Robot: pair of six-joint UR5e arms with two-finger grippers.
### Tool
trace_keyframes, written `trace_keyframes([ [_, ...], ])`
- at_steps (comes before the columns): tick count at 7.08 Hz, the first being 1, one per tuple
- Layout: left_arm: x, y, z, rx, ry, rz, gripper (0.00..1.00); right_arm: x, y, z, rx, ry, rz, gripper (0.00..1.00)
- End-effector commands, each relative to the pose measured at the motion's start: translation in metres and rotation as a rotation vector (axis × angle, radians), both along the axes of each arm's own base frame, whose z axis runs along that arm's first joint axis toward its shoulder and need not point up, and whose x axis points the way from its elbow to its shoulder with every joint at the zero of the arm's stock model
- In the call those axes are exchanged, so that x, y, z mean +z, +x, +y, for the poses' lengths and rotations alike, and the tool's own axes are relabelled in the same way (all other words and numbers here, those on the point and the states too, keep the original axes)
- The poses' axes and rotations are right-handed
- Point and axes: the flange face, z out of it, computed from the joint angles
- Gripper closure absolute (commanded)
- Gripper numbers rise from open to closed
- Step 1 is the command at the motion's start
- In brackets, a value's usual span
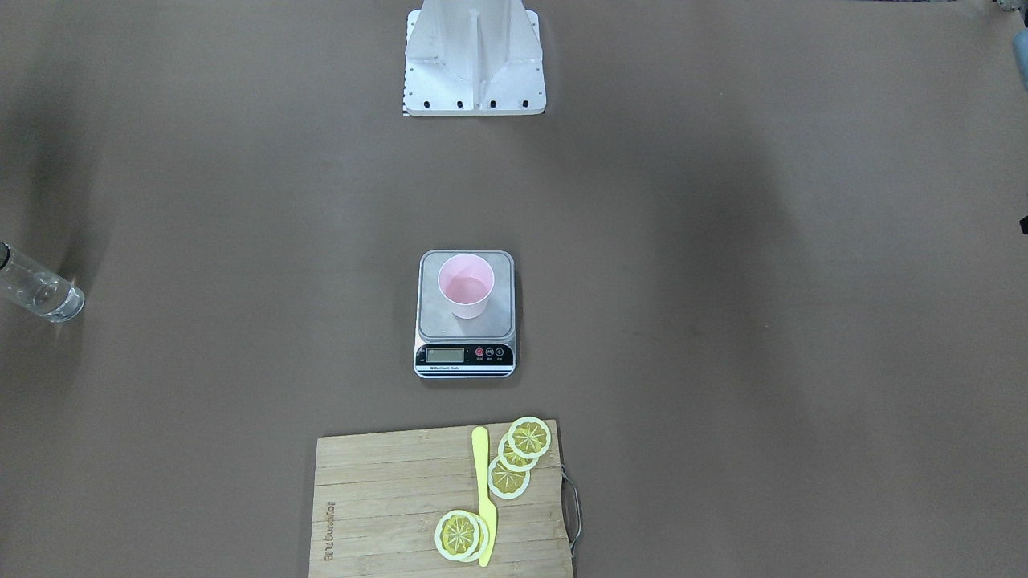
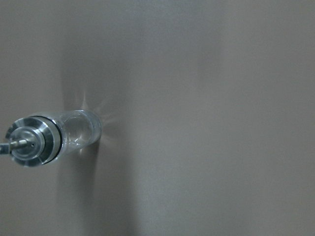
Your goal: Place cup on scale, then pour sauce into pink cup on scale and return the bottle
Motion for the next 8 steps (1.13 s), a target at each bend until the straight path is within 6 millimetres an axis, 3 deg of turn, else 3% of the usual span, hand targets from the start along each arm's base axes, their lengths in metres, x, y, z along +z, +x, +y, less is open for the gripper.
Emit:
trace_keyframes([
  [1, 0.044, -0.040, 0.031, 0.006, 0.007, 0.010, 0.02, 0.005, 0.011, 0.017, 0.012, 0.004, 0.004, 0.00],
  [3, 0.033, -0.039, 0.032, 0.007, 0.024, 0.012, 0.02, 0.014, 0.016, 0.025, -0.052, 0.047, 0.030, 0.00],
  [5, 0.045, -0.038, 0.033, 0.009, 0.005, 0.011, 0.02, 0.014, 0.016, 0.027, -0.052, 0.049, 0.030, 0.00],
  [8, 0.045, -0.038, 0.032, 0.009, 0.006, 0.011, 0.02, 0.017, 0.016, 0.029, -0.054, 0.041, 0.030, 0.00],
])
